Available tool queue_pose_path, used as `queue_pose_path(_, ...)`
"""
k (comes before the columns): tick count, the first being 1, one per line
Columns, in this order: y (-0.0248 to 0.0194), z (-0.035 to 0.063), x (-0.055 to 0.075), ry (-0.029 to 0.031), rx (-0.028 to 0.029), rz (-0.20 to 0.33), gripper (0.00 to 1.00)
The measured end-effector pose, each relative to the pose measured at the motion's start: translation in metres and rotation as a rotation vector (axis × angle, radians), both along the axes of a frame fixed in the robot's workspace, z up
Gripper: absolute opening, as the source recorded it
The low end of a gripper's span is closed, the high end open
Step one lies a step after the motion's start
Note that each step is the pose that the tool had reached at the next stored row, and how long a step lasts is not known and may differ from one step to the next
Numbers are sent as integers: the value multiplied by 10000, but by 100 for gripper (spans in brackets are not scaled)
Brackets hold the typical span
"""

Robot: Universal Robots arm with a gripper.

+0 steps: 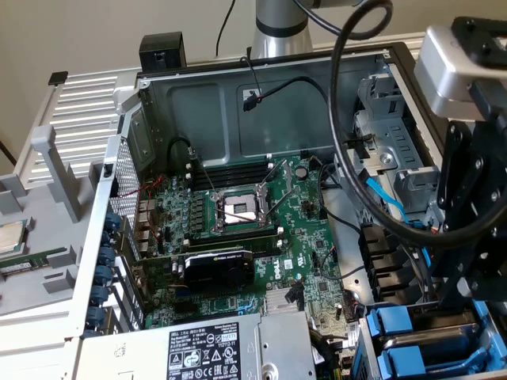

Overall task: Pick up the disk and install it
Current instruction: 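Insert the first disk wire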

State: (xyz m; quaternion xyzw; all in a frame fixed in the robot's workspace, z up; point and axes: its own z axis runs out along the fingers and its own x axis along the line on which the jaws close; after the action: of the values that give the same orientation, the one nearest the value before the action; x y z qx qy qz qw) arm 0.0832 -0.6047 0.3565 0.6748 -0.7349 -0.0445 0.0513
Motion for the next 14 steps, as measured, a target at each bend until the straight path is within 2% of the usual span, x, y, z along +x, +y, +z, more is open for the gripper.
queue_pose_path(14, 0, 258, 0, 0, -1, -25, 31)
